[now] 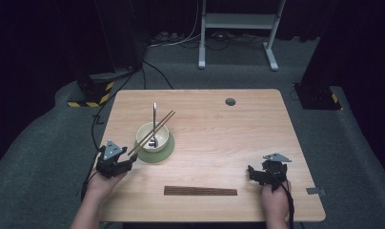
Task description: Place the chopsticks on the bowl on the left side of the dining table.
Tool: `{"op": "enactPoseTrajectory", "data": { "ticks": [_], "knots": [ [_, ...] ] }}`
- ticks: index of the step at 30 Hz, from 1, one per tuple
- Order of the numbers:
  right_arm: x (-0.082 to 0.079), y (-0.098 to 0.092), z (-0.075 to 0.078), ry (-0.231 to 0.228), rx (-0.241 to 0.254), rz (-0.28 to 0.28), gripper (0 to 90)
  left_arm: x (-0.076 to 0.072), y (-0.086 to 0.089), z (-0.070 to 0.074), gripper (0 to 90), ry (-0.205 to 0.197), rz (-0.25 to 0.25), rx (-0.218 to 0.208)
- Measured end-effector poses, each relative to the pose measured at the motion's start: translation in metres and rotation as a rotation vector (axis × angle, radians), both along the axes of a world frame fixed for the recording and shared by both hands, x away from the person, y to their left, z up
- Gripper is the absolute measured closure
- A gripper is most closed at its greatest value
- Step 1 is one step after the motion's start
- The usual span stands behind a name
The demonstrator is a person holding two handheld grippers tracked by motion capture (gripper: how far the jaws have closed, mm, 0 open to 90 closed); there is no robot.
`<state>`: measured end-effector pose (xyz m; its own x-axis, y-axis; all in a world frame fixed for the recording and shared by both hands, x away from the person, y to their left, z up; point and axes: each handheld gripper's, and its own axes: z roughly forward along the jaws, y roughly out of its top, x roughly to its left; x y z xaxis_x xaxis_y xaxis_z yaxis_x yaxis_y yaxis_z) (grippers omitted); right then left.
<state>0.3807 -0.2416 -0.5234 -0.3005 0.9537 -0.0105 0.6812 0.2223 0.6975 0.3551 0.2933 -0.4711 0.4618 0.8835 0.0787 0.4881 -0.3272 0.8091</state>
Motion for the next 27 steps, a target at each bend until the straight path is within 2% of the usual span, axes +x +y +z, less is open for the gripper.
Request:
{"op": "enactPoseTrajectory", "data": {
  "ticks": [2, 5, 9, 11, 14, 16, 17, 19, 27],
  "knots": [
    [0.0, 0.0, 0.0, 0.0, 0.0, 0.0, 9.7, 0.0022, -0.0006, -0.0024, 45.7, 0.006, -0.005, 0.008],
    [0.0, 0.0, 0.0, 0.0, 0.0, 0.0, 9.7, 0.0067, -0.0035, -0.0066, 49.0, 0.026, -0.018, -0.018],
    [0.0, 0.0, 0.0, 0.0, 0.0, 0.001, 9.7, 0.0089, -0.005, -0.0078, 54.3, 0.035, -0.026, -0.02],
    [0.0, 0.0, 0.0, -0.001, 0.0, 0.001, 9.7, 0.01, -0.0058, -0.0078, 56.1, 0.042, -0.02, -0.04],
    [-0.0001, 0.0001, 0.0, 0.0, 0.0, 0.002, 9.7, 0.0113, -0.0062, -0.0062, 57.8, 0.014, -0.022, -0.051],
    [0.0, 0.0001, 0.0, -0.001, 0.0, 0.002, 9.7, 0.0113, -0.0068, -0.006, 57.9, 0.005, -0.022, -0.055],
    [0.0003, 0.001, -0.0013, -0.019, -0.002, -0.008, 9.7, 0.0114, -0.007, -0.0061, 59.4, 0.0, -0.025, -0.055],
    [0.0003, 0.0011, -0.0013, -0.02, -0.002, -0.008, 9.7, 0.0112, -0.0075, -0.0068, 59.7, 0.003, -0.023, -0.042],
    [0.0001, 0.0014, -0.0014, -0.019, -0.001, -0.009, 9.7, 0.0107, -0.0068, -0.0077, 72.6, -0.026, -0.036, -0.039]
  ]
}}
